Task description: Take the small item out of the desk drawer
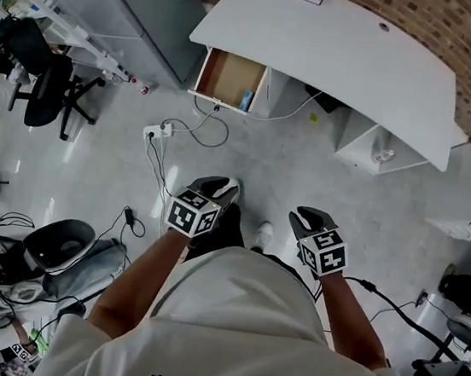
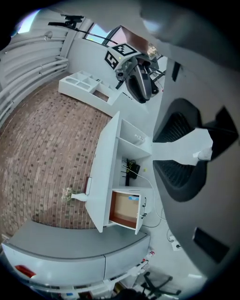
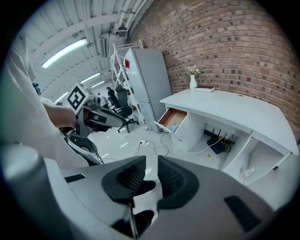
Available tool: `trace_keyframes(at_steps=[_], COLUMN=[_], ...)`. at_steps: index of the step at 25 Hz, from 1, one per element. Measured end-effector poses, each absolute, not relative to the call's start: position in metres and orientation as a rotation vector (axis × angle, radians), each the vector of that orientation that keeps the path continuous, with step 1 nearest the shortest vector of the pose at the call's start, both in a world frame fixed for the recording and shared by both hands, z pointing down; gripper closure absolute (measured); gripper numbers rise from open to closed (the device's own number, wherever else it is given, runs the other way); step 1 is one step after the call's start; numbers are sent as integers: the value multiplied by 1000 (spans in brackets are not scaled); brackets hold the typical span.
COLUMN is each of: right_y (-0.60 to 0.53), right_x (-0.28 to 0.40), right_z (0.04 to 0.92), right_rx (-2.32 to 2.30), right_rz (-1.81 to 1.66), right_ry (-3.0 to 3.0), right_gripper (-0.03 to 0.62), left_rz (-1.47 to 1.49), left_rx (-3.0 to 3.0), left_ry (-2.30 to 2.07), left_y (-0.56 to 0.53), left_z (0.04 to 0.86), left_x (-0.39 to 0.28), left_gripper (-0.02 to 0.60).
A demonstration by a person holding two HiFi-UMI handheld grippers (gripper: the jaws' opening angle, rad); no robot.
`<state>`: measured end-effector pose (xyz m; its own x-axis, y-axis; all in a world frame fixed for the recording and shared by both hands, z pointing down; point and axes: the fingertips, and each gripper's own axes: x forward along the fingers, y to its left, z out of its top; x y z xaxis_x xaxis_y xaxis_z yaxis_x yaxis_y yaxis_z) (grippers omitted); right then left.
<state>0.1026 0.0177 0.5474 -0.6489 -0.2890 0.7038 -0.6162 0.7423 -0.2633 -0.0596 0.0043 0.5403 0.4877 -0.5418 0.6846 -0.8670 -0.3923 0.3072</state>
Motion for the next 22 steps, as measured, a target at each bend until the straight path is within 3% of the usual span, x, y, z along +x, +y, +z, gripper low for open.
trace_keyframes(at_steps=[10,22], right_y=[-82,-224], right_x=[132,82], right_z=[551,566], right_rx=[902,993], right_rz=[749,897], right_ry=[-2196,-2040], right_gripper=[491,491], left_rz=[766,851], left_rx=[2023,1892], left_ry=[-1217,-1183], left_y=[-149,-353], left_z=[606,709], left_x=[-99,-168], left_gripper=[465,445])
